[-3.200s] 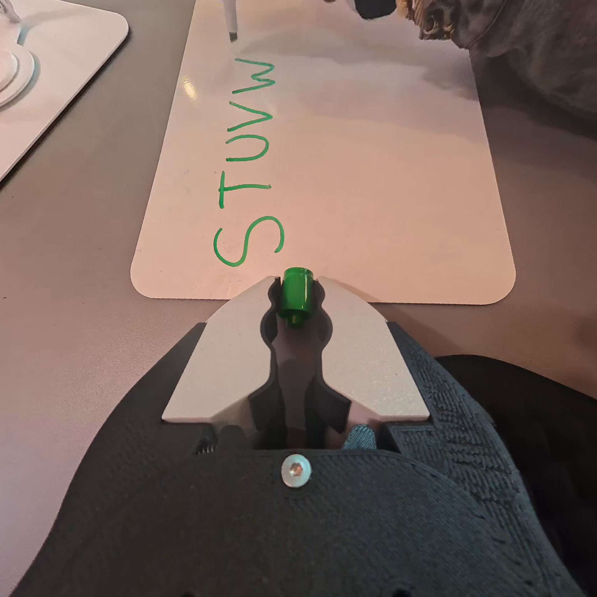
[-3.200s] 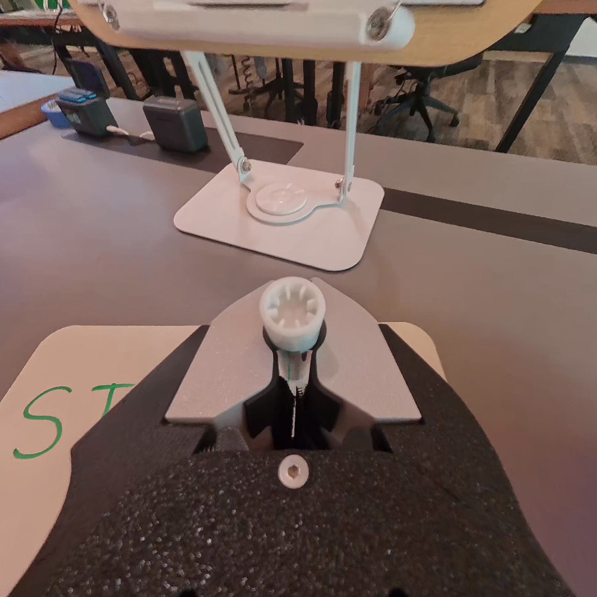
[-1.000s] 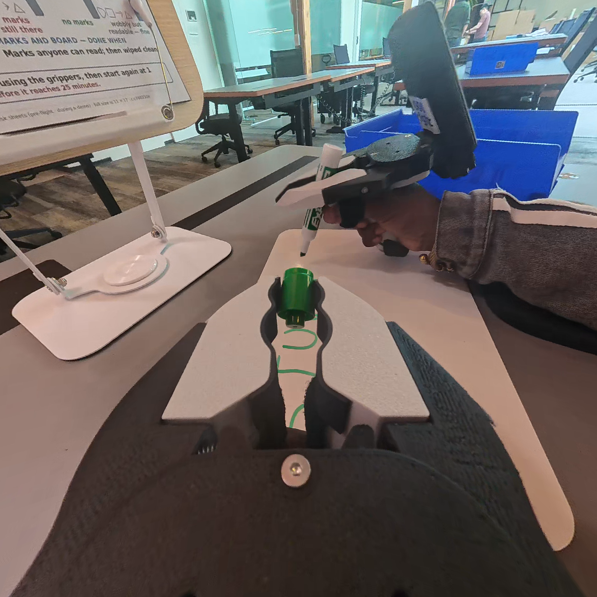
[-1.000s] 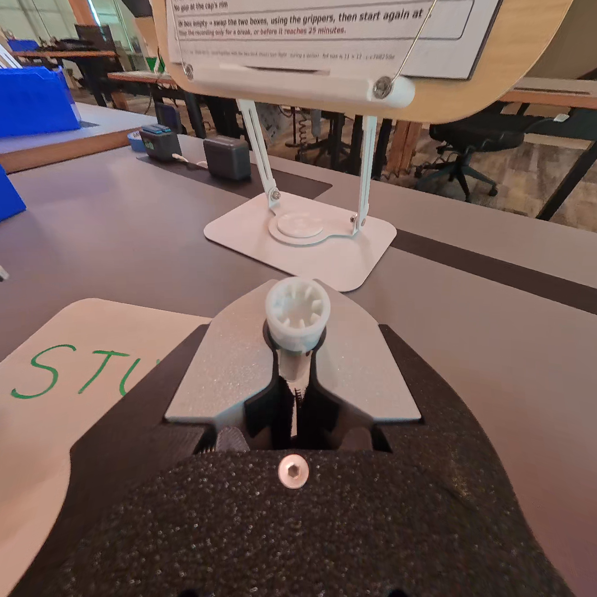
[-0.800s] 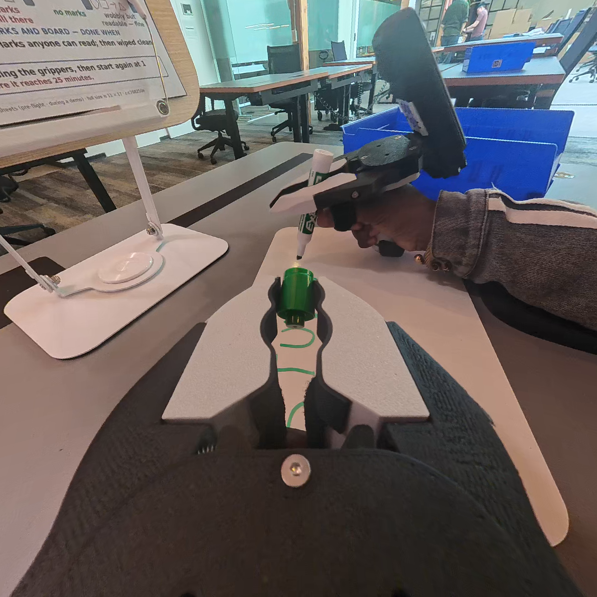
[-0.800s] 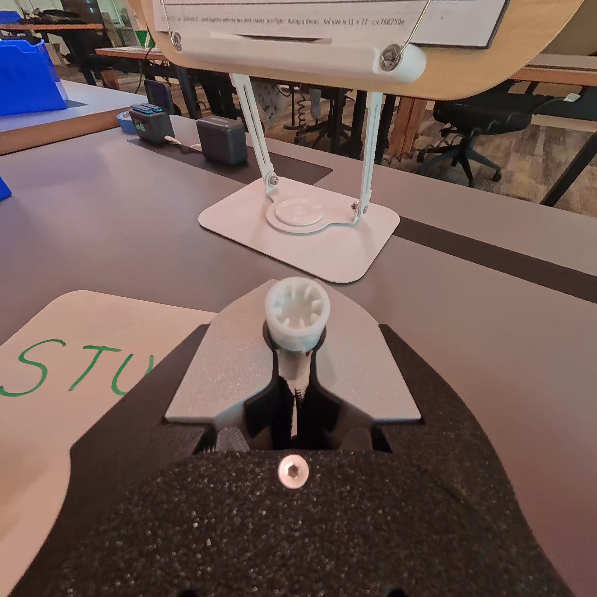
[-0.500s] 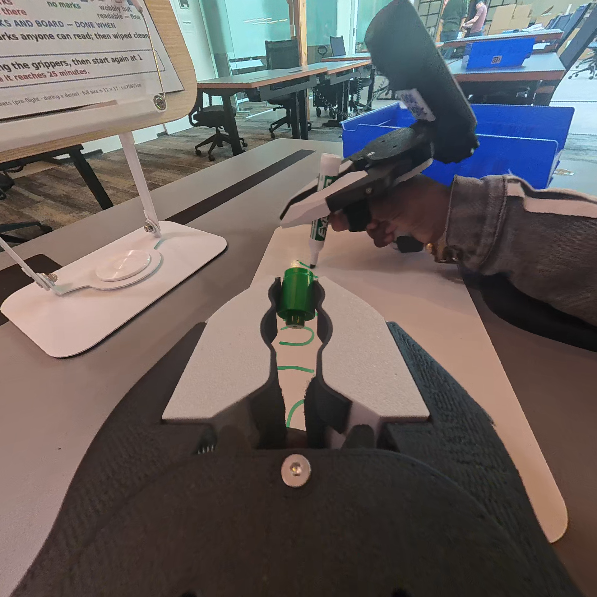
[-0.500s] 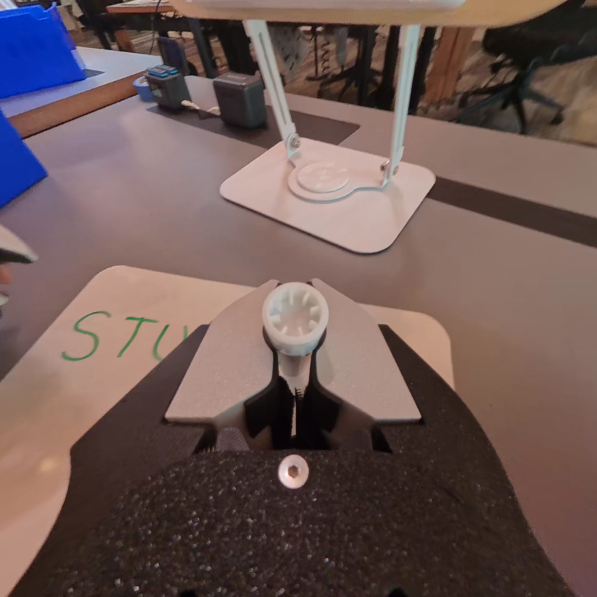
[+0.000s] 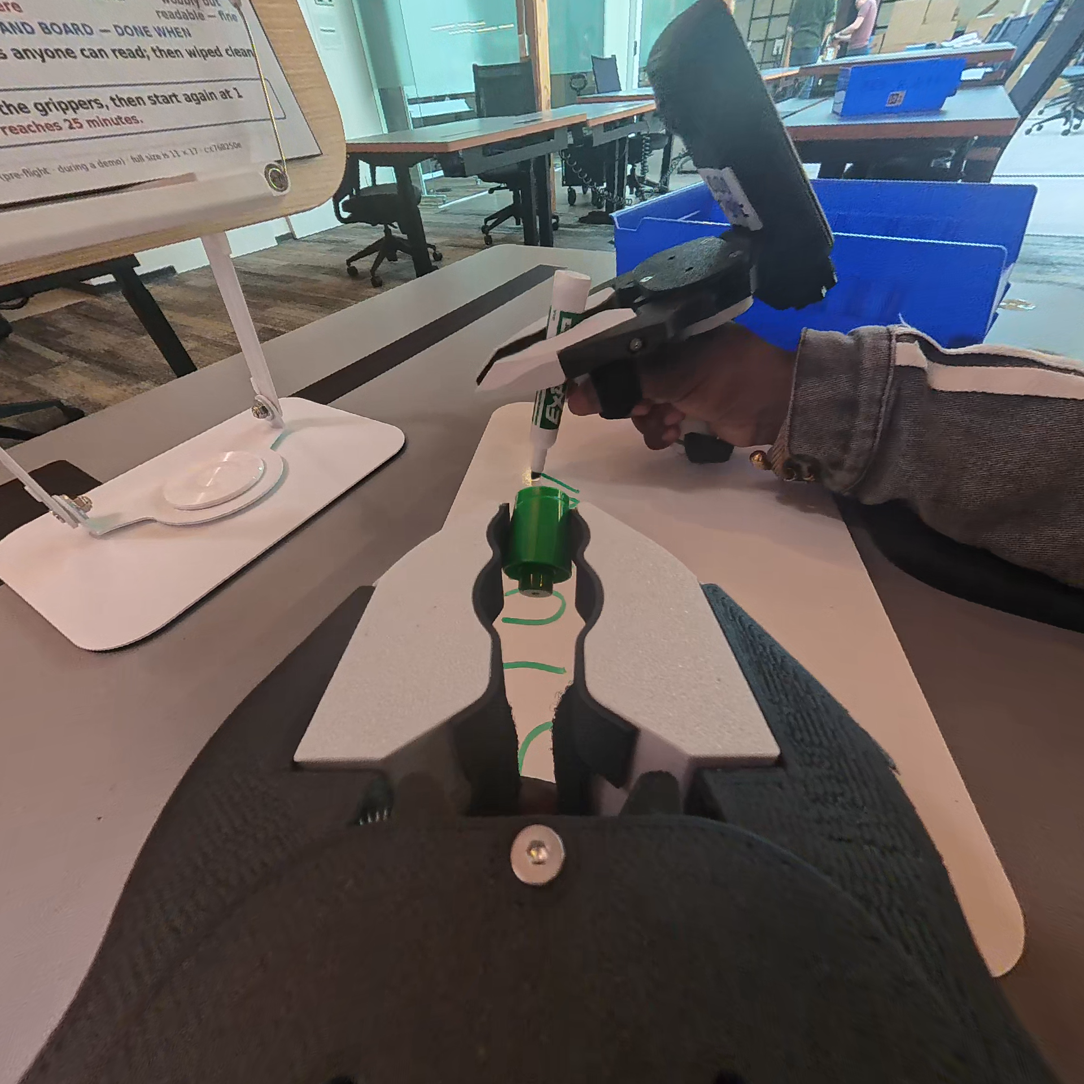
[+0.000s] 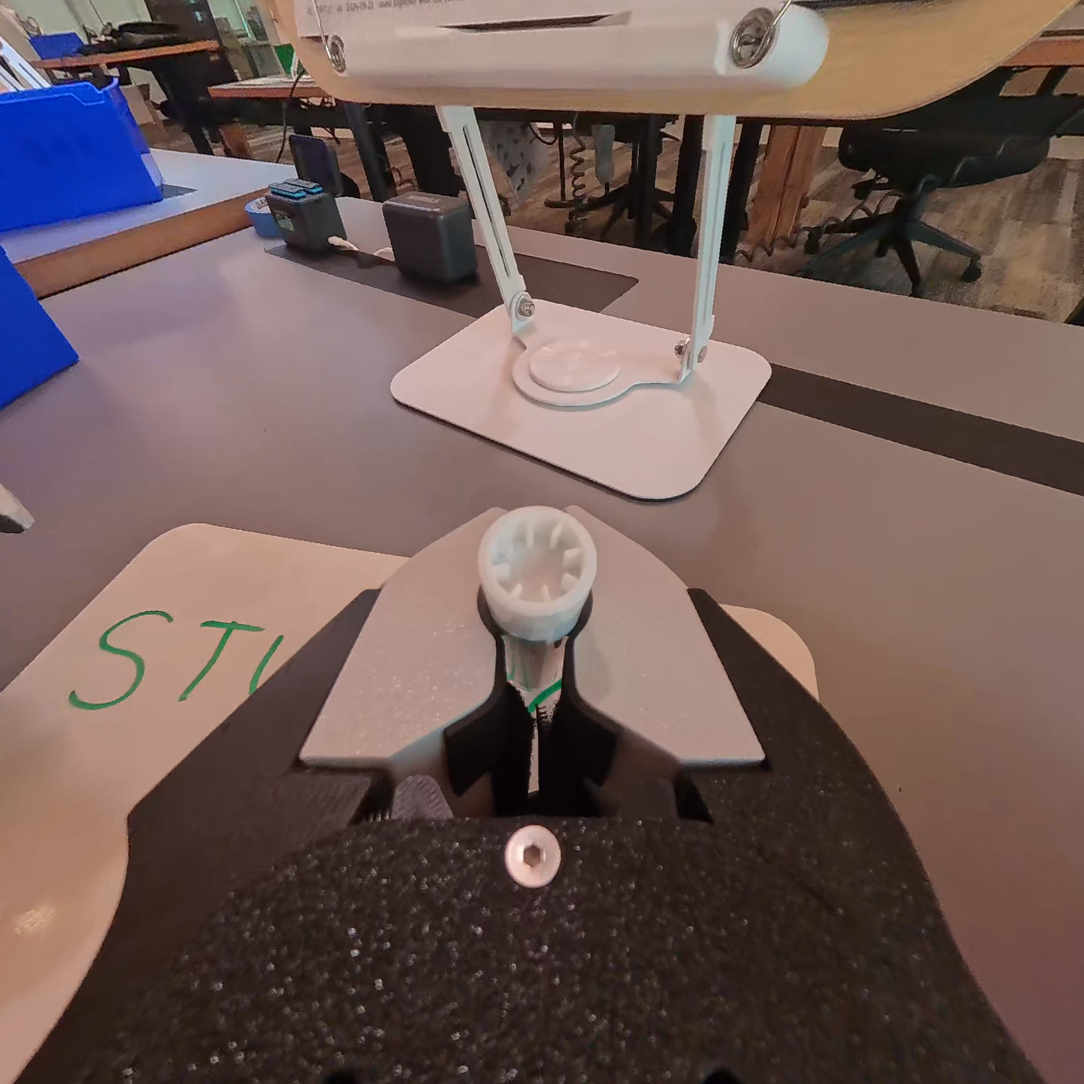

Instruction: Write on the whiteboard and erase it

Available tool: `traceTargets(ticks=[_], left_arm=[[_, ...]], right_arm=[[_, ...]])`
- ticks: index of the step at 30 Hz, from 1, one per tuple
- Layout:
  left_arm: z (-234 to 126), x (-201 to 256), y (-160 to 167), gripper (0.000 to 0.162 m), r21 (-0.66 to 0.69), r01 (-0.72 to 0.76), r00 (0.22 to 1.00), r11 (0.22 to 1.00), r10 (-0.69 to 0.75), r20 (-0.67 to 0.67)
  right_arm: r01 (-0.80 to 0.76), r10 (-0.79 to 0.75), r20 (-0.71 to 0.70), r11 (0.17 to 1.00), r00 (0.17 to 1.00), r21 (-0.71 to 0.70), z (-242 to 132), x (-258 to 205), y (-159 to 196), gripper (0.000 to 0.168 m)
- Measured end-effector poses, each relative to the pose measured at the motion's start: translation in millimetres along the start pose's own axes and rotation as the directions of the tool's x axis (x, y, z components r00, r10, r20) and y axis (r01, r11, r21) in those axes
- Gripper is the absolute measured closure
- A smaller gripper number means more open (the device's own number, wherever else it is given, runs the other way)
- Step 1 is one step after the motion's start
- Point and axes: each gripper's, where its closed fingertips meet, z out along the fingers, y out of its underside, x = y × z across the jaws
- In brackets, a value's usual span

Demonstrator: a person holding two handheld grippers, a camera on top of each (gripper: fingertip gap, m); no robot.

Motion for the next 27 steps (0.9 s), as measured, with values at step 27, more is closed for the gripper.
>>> traceTargets(ticks=[27], left_arm=[[0, 29, -12, 0.143, 0.076, 0.047, 0.984, 0.996, -0.033, -0.174]], right_arm=[[-0.623, 0.295, 0.753, 0.759, 0.588, 0.189, -69, -112, -83, 0.154]])
